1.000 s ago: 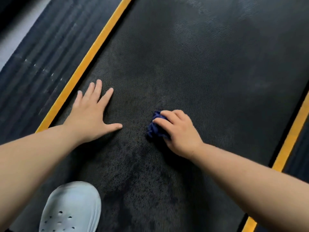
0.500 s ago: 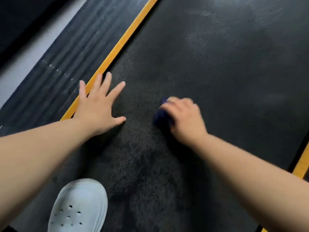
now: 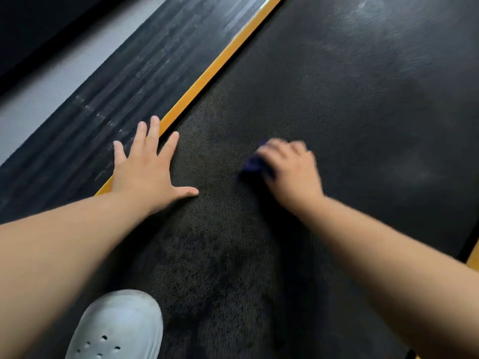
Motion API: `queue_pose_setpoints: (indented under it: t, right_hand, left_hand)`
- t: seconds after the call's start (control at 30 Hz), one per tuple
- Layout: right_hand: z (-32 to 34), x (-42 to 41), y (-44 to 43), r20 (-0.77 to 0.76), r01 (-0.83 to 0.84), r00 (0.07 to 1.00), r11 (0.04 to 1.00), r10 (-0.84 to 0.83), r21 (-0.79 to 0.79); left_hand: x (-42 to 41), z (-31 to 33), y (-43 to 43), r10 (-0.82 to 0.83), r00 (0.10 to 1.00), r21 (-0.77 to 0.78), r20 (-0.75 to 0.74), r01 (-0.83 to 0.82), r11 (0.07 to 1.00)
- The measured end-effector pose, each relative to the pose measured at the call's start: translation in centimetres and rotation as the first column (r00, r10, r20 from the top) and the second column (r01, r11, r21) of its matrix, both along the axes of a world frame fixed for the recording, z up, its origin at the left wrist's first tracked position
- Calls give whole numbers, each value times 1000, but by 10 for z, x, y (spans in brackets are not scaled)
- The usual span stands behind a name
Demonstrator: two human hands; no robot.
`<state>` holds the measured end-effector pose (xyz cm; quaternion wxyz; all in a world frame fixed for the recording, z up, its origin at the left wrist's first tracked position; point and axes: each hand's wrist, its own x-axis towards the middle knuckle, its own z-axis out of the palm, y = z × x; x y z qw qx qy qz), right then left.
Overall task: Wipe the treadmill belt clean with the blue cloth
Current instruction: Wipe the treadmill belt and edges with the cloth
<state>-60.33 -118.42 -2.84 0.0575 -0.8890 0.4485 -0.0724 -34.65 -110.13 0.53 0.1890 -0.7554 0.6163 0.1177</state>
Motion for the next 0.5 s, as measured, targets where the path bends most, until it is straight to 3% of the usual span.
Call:
queue_pose_setpoints:
  t: [0.07, 0.1, 0.17, 0.23, 0.3, 0.37, 0.43, 0.5]
  right_hand:
    - [2, -7, -41, 26, 327, 944, 944, -328, 40]
    - [1, -5, -46, 28, 404, 913, 912, -407, 73]
    - [-4, 10, -25, 61, 319, 944, 944, -324, 83]
    - [-9, 30, 22, 95, 67, 992, 988, -81, 142]
    - [-12, 37, 62, 130, -217, 972, 959, 195, 184]
    - [-8, 31, 53, 110, -391, 920, 906, 377, 163]
    - [-8, 27, 20, 35, -351, 936, 932, 349, 93]
    - [-6, 28, -15, 30, -74, 997, 996, 73, 45]
  left_hand:
    - [-1, -1, -1, 9, 1000, 1, -5, -9, 1000]
    - [-1, 0, -1, 17, 1000, -2, -17, -18, 1000]
    - [-1, 3, -3, 28, 999, -34, -44, -30, 999]
    - [-1, 6, -5, 46, 996, -78, -76, -52, 996]
    - [0, 5, -6, 86, 994, -96, -73, -93, 991]
    - [3, 2, -4, 121, 990, -90, -76, -127, 988]
    - [11, -1, -2, 115, 988, -108, -101, -126, 986]
    - [20, 1, 1, 90, 989, -114, -120, -104, 988]
